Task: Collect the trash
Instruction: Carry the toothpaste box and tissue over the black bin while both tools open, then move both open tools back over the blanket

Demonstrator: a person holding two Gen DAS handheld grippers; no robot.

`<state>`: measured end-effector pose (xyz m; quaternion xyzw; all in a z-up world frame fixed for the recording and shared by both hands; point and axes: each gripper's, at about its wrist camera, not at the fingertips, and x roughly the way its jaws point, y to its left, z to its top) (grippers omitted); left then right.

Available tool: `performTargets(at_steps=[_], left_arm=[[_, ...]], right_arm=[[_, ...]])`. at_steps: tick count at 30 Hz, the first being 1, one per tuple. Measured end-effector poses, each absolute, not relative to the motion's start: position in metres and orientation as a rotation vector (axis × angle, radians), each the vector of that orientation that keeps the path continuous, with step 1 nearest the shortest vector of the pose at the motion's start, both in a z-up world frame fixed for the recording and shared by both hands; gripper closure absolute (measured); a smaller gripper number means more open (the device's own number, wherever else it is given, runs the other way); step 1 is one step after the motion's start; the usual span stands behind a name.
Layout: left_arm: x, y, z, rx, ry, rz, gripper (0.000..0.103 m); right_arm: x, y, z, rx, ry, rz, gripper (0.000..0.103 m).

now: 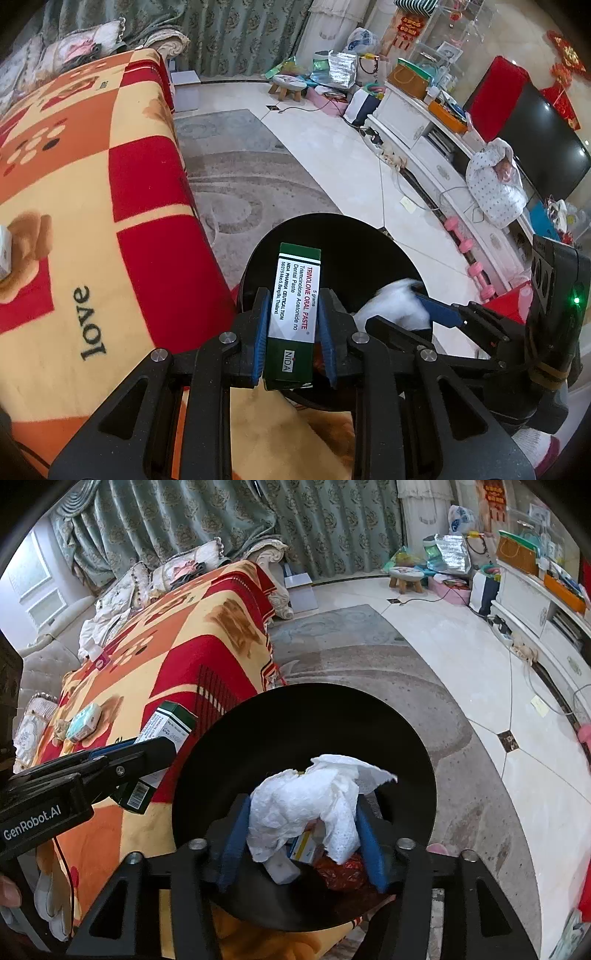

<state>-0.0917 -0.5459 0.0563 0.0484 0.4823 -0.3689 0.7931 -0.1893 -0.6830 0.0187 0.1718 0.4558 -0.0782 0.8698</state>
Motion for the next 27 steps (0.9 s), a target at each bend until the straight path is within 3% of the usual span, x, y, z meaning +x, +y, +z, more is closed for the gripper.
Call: performTargets(at_steps=[2,4,5,27], left_arm=[[-0.090,-0.545,0.056,0.087,1.050,-0.799,0.073],[-0.088,-0.543,0.056,0.068,1.057,-0.806,0.059],[-0.088,-0.541,0.056,0.061,1.058,-0.805,0.058],[-0.095,-0.483,0.067,0.097,0.995,-0.649,0.057]], right_arm=[[-0.190,-0.683,0.019,0.358,0.952,-0.165,0.041],[-0.191,-0.683,0.019,0.360,0.949,-0.163,0.040],[-0.191,-0.683,0.020,0.359,0.948,-0.164,0.039],[-0.191,-0.645,0.029,0.313,0.946,-0.120,0.038]])
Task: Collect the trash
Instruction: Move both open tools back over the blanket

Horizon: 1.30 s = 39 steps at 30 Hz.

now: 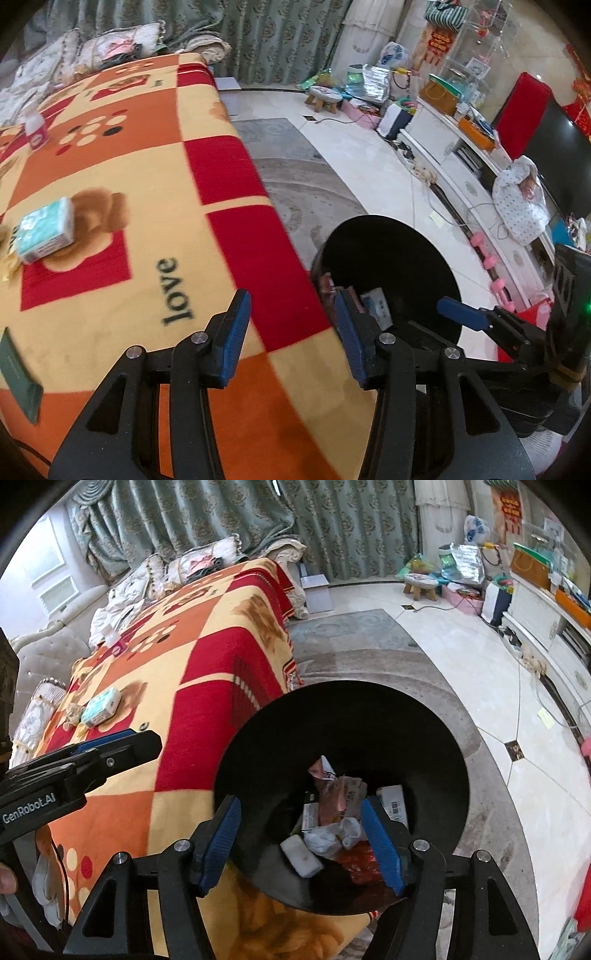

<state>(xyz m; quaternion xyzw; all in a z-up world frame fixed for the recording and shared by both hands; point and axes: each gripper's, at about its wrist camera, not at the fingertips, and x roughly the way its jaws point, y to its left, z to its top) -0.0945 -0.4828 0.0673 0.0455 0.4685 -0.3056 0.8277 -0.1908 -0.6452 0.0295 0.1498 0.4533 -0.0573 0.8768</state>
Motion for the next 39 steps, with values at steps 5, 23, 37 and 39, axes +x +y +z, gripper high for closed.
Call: performTargets(at_steps=[5,23,37,39], left_arm=[[-0.096,-0.462,0.069,0.098,0.987,-0.613,0.057],[-0.077,-0.362,0.053,0.056,1.016,-0.418,0.057],[-0.054,-0.305,0.035,0.009,1.060,-0.289,0.057],[-0.053,-0.294,0.033,-0.005,1.071,-0.274,0.057]], right_arm=[[-0.189,-0.629,0.035,0.299,0.939,-0.096,0.038],[-0.164,-0.553,0.045,0.243,0.939,0.046,0.038],[-0.140,-0.494,0.044,0.201,0.958,0.153,0.038],[-0.137,-0.487,0.043,0.195,0.960,0.166,0.038]])
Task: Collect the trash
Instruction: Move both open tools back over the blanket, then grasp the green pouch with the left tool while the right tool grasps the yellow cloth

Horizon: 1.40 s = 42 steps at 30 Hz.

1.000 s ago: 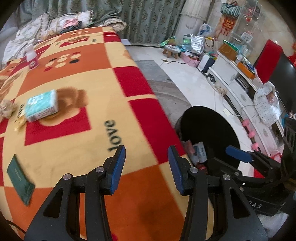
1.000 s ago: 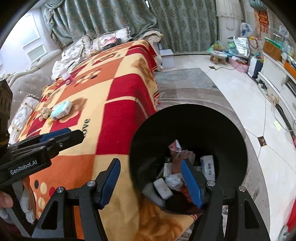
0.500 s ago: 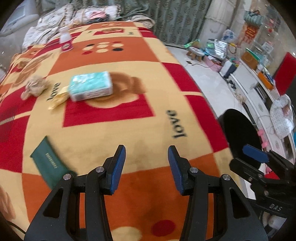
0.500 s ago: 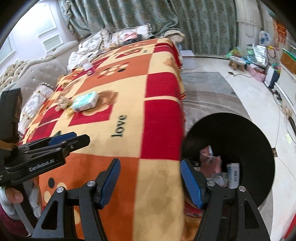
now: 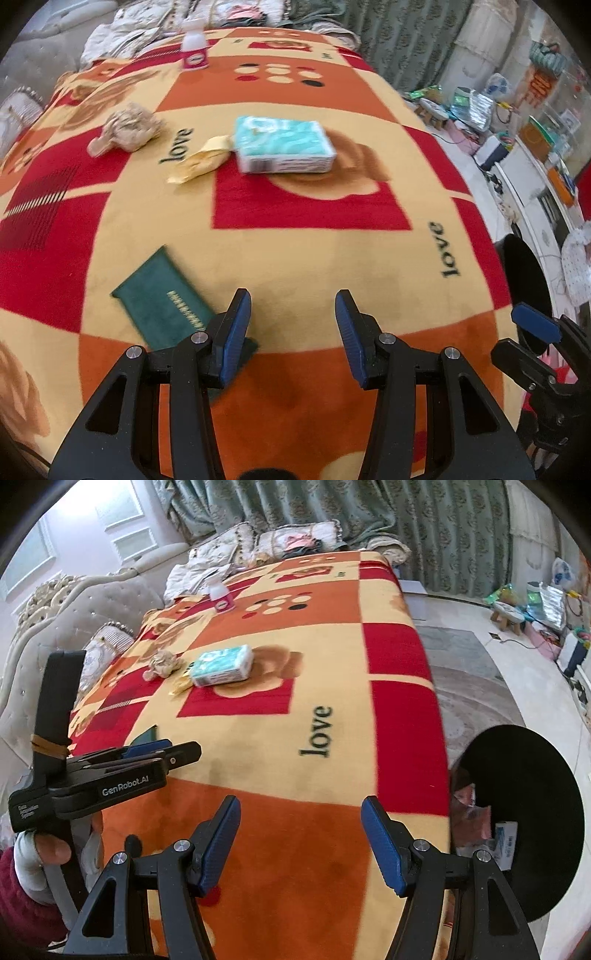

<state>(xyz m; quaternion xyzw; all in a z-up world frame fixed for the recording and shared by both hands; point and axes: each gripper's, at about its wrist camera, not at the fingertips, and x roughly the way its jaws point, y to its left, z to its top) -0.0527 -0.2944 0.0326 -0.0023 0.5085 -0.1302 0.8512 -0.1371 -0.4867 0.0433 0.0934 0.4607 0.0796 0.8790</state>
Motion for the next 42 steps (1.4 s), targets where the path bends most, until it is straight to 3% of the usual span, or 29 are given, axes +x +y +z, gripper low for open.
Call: performTargets(at_steps=[20,30,42], left_arm=[[-0.064,-0.231,0.042,-0.034,1.088,-0.250,0.057],[-0.072,-0.191,0.063,-0.059,1.057,-0.226,0.057],[-0.063,-0.168,0.046,-0.074,1.095,-0.194,0.057]], right_arm=[[-0.105,-0.437,0.036,0.179,0.989,0.278,0.036],[-0.036,-0.398,0.028,0.184,0.997,0.321,0.036],[0.063,-0.390,0.017,0.135,0.987,0.211,0.036]])
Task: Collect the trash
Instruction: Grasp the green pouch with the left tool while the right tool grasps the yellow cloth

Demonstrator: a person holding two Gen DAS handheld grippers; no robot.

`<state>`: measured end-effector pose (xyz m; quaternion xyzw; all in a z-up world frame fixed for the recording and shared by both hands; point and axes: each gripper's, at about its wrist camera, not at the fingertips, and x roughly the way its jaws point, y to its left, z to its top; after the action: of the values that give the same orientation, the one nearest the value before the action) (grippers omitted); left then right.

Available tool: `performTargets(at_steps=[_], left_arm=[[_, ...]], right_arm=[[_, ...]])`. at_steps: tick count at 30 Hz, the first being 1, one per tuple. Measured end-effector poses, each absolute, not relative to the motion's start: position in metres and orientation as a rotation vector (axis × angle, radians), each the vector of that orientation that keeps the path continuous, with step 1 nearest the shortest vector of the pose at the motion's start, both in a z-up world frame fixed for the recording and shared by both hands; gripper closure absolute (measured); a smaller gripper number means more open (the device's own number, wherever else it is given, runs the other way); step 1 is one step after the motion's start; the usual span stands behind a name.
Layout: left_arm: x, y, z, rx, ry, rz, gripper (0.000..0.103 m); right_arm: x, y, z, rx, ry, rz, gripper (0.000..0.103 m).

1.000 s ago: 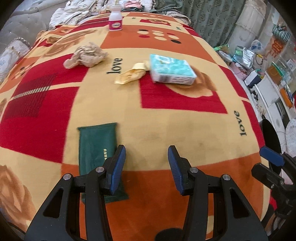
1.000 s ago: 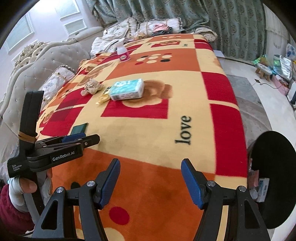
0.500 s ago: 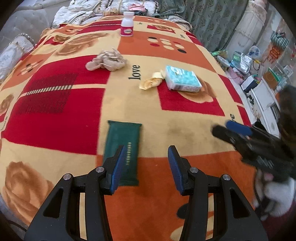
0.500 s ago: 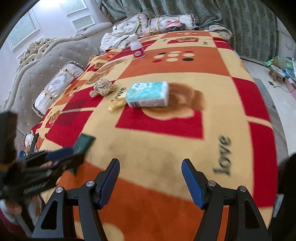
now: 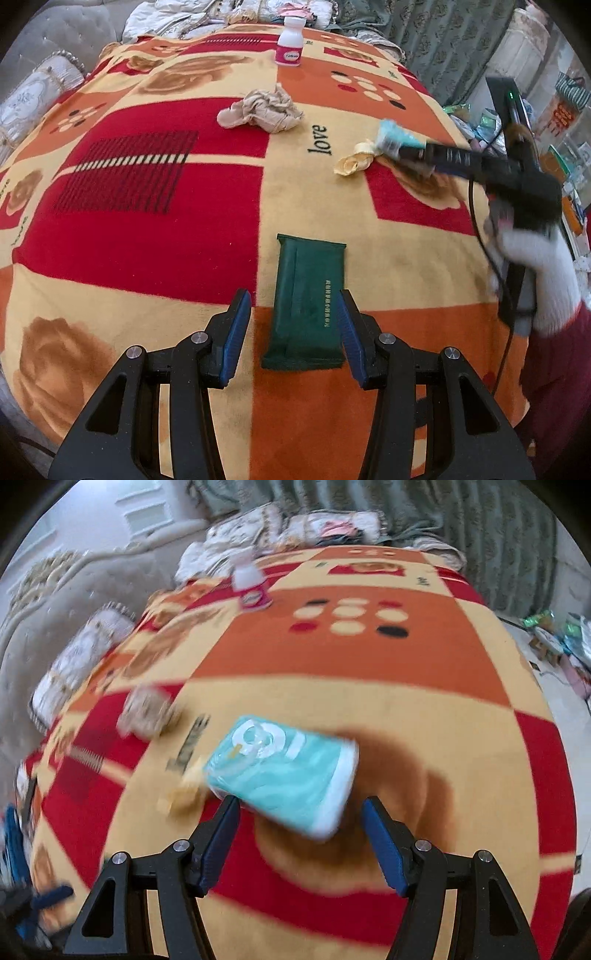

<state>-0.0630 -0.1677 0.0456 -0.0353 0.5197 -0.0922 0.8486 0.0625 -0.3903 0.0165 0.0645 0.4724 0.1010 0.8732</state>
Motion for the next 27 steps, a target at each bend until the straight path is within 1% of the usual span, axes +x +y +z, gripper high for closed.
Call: performTargets(at_steps=[3,6,12,13,14,18,20,21,22,23,27], left_arm=[[-0.061,-0.169,0.040,-0.068,1.101,-0.200,0.057],[-0.059,-0.170,0.037,-0.062,1.097,-0.206,0.057],[-0.058,-0.169,0.037,-0.066,1.096,-0.217,0.057],[-0.059,-0.168,0.037,-0.068,1.094,-0.216,0.057],[-0.059,-0.168,0.037,-0.070,1.094,-0.214,0.057],[-0.060,-0.167,0.036,-0.077,1.094,-0.216,0.057],[-0.060,-0.168,0.035,-0.073,1.096,-0.221,0.057],[-0.060,-0.169,0.035,-0.075,1.095,-0.224,0.057],[-0.059,-0.169,0.034,-0.078,1.093,-0.225,0.057],[-0.059,-0.169,0.034,-0.084,1.091,-0.225,0.057],[-0.054,-0.169,0.031,-0.119,1.092,-0.232,0.057]], right_arm=[[0.078,-0.395,0.019,0.133,0.979,0.149,0.036],[0.071,-0.388,0.025,0.190,0.988,0.213,0.036],[0.057,-0.339,0.028,0.125,0.989,0.335,0.036],[0.060,-0.332,0.026,0.115,0.991,0.336,0.038],[0.064,-0.325,0.023,0.107,0.997,0.334,0.043],[0.074,-0.316,0.010,0.122,1.014,0.313,0.047],[0.074,-0.313,0.010,0.112,1.005,0.320,0.059],[0.074,-0.312,0.011,0.104,1.003,0.325,0.063],[0.073,-0.314,0.010,0.098,1.010,0.336,0.074],[0.071,-0.316,0.011,0.099,1.015,0.342,0.077],[0.047,-0.332,0.021,0.116,1.007,0.391,0.078]])
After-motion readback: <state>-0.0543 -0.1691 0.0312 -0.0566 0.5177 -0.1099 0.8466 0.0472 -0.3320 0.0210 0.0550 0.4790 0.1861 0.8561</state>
